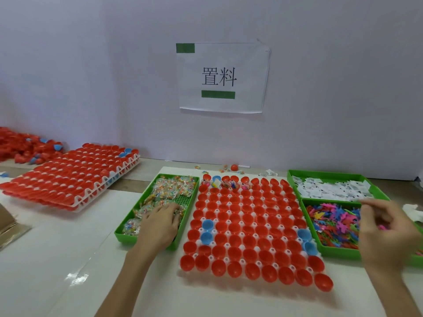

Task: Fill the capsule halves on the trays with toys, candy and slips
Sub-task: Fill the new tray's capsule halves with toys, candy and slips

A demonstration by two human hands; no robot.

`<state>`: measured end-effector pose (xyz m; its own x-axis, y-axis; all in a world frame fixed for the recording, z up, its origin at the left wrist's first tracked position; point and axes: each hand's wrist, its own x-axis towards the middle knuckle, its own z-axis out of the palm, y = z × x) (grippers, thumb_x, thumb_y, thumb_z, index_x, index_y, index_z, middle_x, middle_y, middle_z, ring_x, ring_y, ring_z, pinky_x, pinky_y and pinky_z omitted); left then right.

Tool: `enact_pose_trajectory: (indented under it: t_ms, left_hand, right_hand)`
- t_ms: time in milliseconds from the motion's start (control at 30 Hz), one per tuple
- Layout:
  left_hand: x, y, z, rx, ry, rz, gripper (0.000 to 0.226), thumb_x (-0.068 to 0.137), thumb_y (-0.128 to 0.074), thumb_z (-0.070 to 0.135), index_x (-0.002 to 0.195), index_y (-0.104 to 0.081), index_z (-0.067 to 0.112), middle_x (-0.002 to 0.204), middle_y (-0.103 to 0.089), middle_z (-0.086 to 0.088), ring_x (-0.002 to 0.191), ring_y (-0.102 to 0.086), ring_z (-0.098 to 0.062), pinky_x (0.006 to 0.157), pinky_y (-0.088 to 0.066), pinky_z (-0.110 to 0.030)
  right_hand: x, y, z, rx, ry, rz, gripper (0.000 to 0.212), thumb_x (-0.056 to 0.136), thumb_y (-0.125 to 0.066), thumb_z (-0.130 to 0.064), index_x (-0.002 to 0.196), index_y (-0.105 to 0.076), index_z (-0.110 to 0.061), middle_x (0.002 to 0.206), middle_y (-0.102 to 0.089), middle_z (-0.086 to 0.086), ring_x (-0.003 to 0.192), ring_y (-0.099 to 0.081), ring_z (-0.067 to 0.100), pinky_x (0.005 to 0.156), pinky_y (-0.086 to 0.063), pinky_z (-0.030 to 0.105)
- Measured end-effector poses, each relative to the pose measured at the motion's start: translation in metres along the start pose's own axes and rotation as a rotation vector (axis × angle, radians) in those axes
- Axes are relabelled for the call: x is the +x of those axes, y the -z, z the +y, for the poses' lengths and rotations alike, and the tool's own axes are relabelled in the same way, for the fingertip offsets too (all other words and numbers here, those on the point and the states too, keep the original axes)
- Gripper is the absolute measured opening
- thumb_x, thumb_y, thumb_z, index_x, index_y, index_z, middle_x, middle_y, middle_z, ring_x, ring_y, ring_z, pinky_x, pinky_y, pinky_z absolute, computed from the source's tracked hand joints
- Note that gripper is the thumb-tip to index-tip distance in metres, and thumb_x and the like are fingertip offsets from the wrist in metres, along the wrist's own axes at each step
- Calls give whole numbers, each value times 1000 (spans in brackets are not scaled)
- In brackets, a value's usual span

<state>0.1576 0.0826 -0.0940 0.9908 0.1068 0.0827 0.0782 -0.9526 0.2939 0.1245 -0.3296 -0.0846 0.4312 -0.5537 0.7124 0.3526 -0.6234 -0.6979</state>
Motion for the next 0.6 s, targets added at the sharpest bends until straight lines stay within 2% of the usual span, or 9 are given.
enact_pose_trajectory:
  t_ms: [67, 167, 200, 267, 300, 400, 533, 600]
  left_hand:
    - [-10, -3, 1, -7, 13, 17, 33, 106, -38, 34, 137, -49, 32, 144, -53, 9, 134, -45, -14, 116, -27, -46]
    - [-24, -5, 3, -13, 25, 43, 34, 107, -35, 36, 138, -48, 34, 145, -52, 12, 135, -43, -12, 116, -27, -46]
    - [-28, -5, 4, -16, 27, 50, 34, 107, -35, 36, 138, -48, 35, 145, -52, 13, 134, -43, -12, 115, -27, -46]
    - [-36, -6, 3, -20, 34, 64, 32, 107, -34, 40, 135, -50, 35, 142, -53, 14, 133, -44, -12, 112, -30, -45]
    - [-40, -6, 3, -20, 37, 70, 31, 106, -35, 42, 132, -52, 36, 139, -54, 16, 131, -45, -12, 110, -33, -44]
    - [-48, -3, 2, -39, 53, 93, 30, 103, -43, 47, 129, -56, 38, 135, -57, 19, 127, -47, -12, 108, -39, -43]
    - [-50, -1, 3, -25, 66, 91, 33, 100, -49, 48, 132, -55, 40, 139, -54, 21, 131, -46, -12, 106, -42, -45]
    - [-50, -1, 5, -26, 78, 102, 32, 99, -51, 49, 129, -57, 41, 137, -56, 22, 127, -48, -12, 104, -44, -45]
  right_hand:
    - [-2, 3, 6, -18, -42, 6, 14, 90, -60, 3, 97, -70, -3, 77, -62, 7, 69, -56, -10, 62, -43, 8]
    - [1, 5, 6, -1, -119, 20, 13, 90, -60, 0, 97, -70, -4, 72, -65, -16, 66, -58, -10, 59, -42, 4]
    - [1, 5, 5, 9, -135, 20, 13, 90, -60, 0, 97, -70, -5, 72, -65, -16, 65, -58, -10, 59, -42, 4]
    - [0, 5, 3, 12, -135, 16, 14, 90, -60, -1, 98, -70, -5, 75, -65, -1, 65, -58, -10, 58, -43, 4]
    - [0, 5, 2, 19, -135, 8, 15, 90, -60, -1, 98, -70, -7, 75, -64, -1, 65, -58, -9, 58, -44, 5]
    - [0, 2, -2, 43, -153, -17, 20, 90, -61, -2, 97, -68, -19, 67, -61, -19, 64, -58, -6, 57, -44, 7]
    - [-5, -3, -6, 59, -149, -57, 17, 89, -61, 0, 96, -70, -13, 67, -63, -21, 63, -58, -4, 57, -46, 9]
    - [-7, -4, -9, 84, -150, -84, 20, 89, -60, 1, 95, -68, -17, 72, -66, -23, 63, -59, -2, 55, -47, 11]
